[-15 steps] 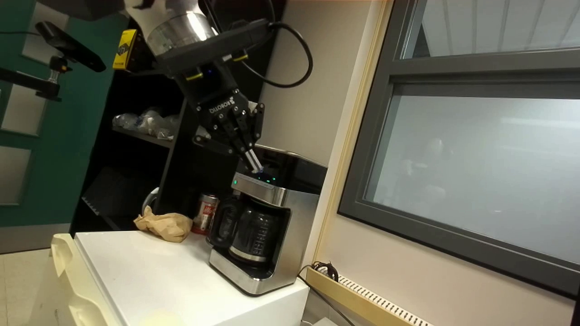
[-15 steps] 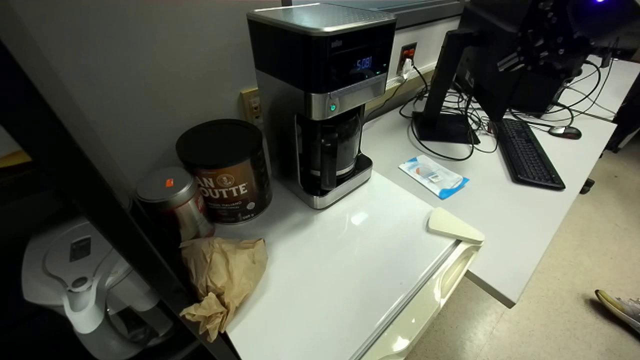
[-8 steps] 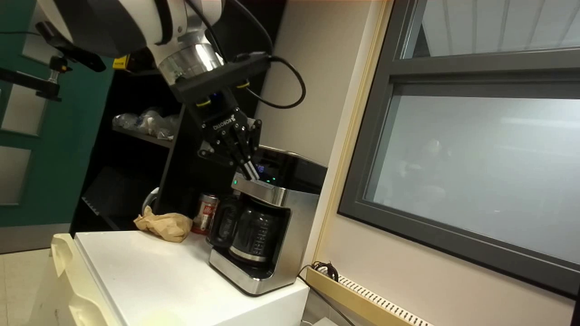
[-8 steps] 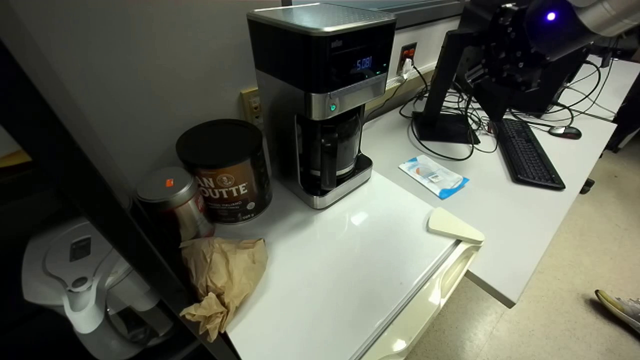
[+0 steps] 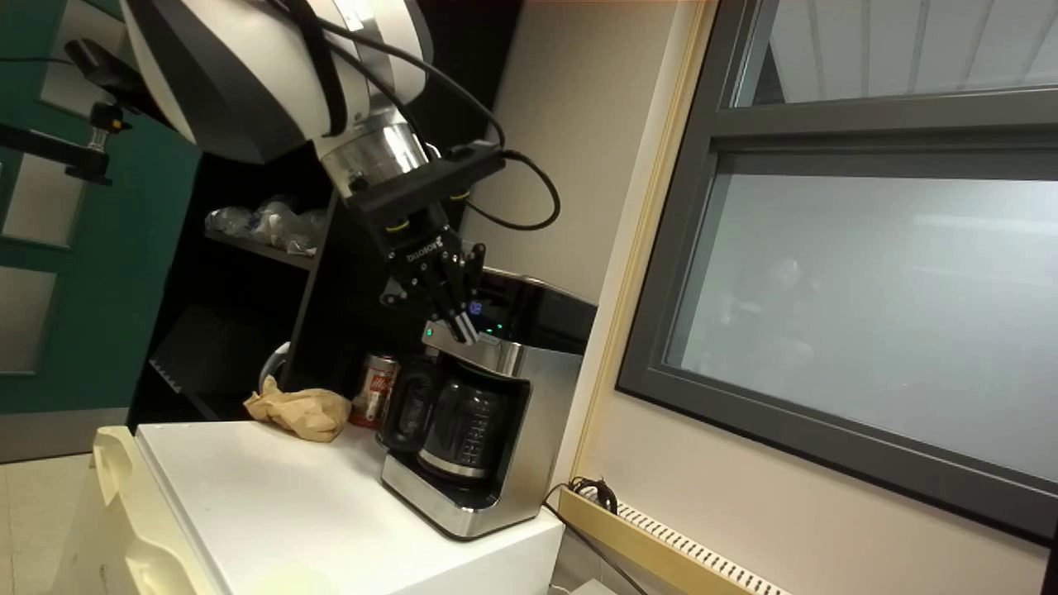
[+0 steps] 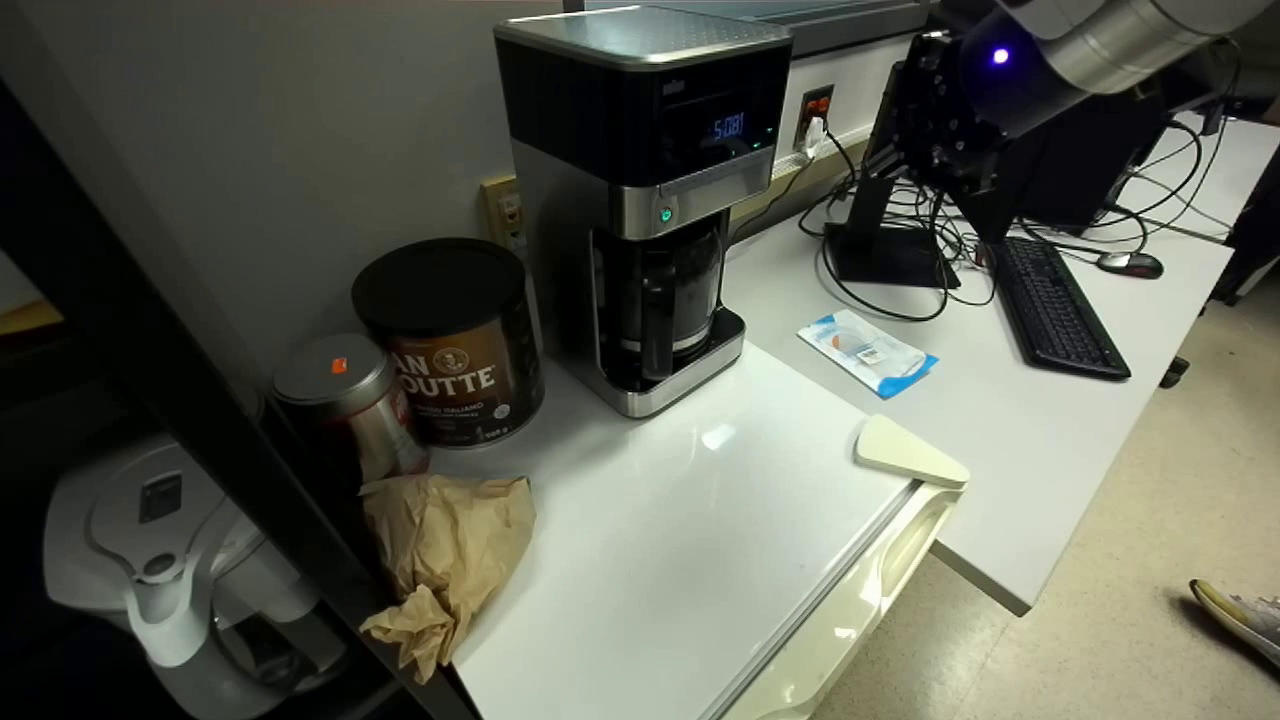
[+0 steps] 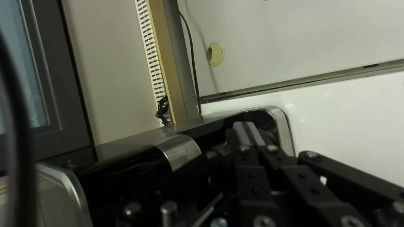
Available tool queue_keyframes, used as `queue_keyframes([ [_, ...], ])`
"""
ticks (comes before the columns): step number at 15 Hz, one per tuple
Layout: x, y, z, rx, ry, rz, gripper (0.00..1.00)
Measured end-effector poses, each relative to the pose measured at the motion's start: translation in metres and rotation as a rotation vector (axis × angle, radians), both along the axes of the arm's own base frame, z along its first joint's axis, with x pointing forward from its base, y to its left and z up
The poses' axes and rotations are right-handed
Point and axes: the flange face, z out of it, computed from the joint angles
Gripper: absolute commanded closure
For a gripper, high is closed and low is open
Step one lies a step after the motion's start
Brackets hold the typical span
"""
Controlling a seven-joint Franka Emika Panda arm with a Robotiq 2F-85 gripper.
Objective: Press a button on the right side of the coffee maker
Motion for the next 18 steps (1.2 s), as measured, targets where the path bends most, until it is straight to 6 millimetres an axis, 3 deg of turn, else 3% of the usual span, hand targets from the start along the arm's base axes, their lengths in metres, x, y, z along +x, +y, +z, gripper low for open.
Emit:
queue_keyframes([
  [9, 0.040, 0.010, 0.000, 0.017, 0.008, 0.026, 1.00],
  [18, 0.062, 0.022, -0.001, 0.034, 0.023, 0.050, 1.00],
])
